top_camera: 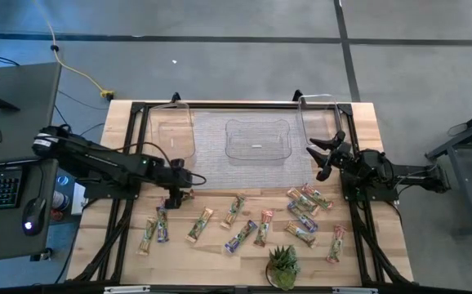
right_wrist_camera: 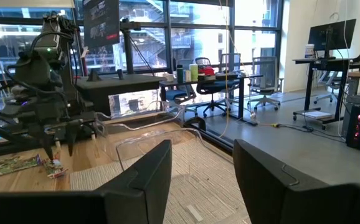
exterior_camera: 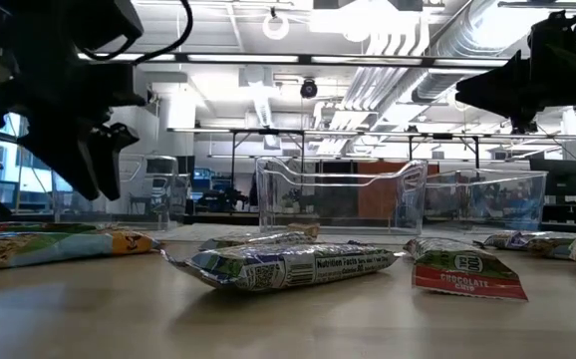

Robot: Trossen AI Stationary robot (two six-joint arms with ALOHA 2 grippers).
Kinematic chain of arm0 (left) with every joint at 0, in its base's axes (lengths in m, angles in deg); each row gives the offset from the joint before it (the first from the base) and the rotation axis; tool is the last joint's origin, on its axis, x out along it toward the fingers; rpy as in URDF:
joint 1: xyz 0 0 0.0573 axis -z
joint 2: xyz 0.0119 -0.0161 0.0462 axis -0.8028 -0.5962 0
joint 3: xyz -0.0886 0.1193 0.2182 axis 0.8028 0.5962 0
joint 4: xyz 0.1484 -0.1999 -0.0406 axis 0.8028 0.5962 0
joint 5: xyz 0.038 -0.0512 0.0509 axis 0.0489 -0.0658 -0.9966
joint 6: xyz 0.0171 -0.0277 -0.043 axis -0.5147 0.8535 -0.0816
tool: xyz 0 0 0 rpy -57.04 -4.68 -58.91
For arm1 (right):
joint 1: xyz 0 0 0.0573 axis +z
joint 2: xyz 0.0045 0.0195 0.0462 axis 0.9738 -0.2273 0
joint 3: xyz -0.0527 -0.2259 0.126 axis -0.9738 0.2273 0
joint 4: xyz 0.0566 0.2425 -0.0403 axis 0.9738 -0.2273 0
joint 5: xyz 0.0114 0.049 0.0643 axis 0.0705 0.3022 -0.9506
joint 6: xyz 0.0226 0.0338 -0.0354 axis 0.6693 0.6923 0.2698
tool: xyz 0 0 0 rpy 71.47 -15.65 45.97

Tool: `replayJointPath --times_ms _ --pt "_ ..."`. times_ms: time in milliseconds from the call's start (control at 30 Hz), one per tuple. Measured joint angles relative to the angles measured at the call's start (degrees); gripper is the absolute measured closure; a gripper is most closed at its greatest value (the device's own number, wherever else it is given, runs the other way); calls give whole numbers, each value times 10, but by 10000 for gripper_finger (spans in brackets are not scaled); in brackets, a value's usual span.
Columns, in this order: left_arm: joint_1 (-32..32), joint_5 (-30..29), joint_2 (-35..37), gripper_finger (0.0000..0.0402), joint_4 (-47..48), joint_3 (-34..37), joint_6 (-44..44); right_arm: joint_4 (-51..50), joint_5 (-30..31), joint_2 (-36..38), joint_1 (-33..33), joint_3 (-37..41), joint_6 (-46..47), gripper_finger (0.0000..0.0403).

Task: Pick and place Granola Bars by type
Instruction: Put the red granola bar into the left transparent bin

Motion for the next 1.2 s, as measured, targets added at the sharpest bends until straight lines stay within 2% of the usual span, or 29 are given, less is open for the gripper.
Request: replayJointPath --times_ms 300,400,533,733,900,1200 --pt "27 0 -4 161 -2 0 100 0 0 0 0 0 0 247" --pt "56 -7 -14 159 -7 0 149 0 0 0 0 0 0 247" --pt "86 -47 -33 158 -17 0 184 0 0 0 0 0 0 247" --pt "86 -104 -58 158 -14 0 231 -1 0 0 0 0 0 247" --pt "86 -95 -76 158 -17 0 269 -1 0 0 0 0 0 247" --pt "86 -90 -113 158 -18 0 284 -1 0 0 0 0 0 247"
